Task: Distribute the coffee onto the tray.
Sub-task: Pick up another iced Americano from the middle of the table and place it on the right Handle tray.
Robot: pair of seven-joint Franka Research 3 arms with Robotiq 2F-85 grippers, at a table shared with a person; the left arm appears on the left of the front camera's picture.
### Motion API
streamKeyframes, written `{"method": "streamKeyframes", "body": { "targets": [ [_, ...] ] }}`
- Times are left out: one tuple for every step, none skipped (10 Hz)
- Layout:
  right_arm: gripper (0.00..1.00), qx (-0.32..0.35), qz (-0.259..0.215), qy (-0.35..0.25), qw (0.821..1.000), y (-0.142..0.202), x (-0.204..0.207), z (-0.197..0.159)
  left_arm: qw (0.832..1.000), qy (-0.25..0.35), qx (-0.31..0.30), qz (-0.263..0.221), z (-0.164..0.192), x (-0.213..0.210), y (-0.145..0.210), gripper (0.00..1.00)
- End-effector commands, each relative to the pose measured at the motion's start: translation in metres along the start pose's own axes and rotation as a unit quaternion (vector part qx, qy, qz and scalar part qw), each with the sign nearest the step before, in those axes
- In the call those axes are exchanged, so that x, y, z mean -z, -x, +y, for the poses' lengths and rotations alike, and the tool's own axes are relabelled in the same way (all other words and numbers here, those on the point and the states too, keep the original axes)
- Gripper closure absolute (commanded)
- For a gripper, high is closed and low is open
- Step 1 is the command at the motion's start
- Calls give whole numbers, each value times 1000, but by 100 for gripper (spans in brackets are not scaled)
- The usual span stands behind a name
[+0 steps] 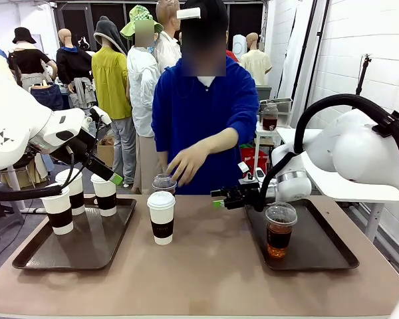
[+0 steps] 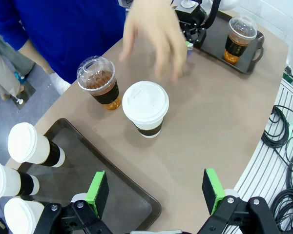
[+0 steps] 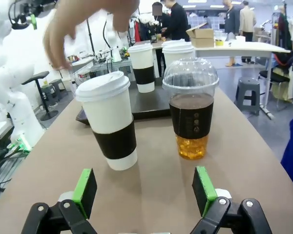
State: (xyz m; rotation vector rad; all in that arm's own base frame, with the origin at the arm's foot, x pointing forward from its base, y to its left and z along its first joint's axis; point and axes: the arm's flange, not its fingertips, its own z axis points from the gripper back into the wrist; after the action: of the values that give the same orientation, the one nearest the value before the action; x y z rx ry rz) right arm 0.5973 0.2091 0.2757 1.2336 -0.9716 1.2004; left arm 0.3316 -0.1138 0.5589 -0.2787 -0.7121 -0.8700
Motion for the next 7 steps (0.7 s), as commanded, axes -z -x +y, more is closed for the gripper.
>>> {"method": "streamKeyframes", "body": {
  "targets": [
    [0,1,-1,21,1000,-2,19,-16,1000,2,-2,-2,1,-1,1,0],
    [0,-2,-6,24,1000,-4,27,-19,1000,2,-2,-2,1,-1,1,0],
    [0,-6,-5,22,1000,-4,32,-20,1000,2,-2,-2,1,-1,1,0],
    [0,-3,-6,21,1000,-3,33,-20,1000,2,-2,-2,1,-1,1,0],
    [0,1,-14,24,1000,-5,25,-22,1000,2,-2,-2,1,-1,1,0],
    [0,2,-16,29,999,-7,15,-23,1000,2,-2,-2,1,-1,1,0],
    [0,4,-15,32,999,-7,1,-24,1000,2,-2,-2,1,-1,1,0]
  ]
}}
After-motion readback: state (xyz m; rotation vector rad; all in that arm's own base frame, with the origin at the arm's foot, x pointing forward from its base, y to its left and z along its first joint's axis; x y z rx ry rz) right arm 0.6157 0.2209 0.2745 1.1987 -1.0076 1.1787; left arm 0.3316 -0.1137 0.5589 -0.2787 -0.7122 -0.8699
